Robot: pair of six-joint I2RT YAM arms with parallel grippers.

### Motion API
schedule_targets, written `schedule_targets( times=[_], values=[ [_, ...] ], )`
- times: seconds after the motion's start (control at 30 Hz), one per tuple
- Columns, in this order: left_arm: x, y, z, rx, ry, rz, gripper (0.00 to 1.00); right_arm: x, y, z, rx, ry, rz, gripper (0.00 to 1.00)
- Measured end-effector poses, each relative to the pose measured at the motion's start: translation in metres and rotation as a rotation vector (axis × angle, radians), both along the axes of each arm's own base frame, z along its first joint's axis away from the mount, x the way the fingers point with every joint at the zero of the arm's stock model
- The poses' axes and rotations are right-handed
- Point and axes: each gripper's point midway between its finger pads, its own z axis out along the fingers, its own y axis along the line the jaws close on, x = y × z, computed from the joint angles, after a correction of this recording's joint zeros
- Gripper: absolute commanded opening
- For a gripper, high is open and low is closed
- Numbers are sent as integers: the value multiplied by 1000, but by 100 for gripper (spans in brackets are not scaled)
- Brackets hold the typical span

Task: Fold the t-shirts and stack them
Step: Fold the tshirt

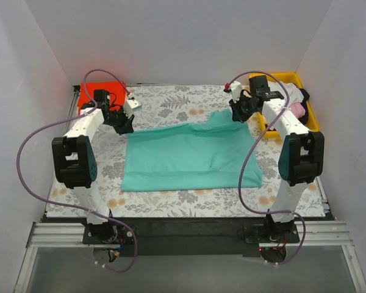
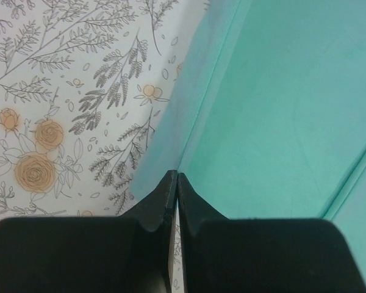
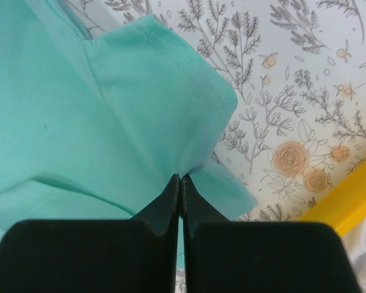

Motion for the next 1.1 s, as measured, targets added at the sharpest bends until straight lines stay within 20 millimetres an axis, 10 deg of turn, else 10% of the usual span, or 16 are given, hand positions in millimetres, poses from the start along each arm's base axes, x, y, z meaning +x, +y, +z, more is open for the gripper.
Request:
schedule_targets(
  times=[0.37,0.7,1.1],
  values=[
    [-56,6,-20,60,26,-54,0,-66,-9,2,6,46,9,1],
    [-68,6,-15,73,-5,-74,0,-118,-18,-39,-17,166,7,1],
    [-103,5,-48,86,114,-76,0,-115,-26,-62,-67,187,1,1]
  ],
)
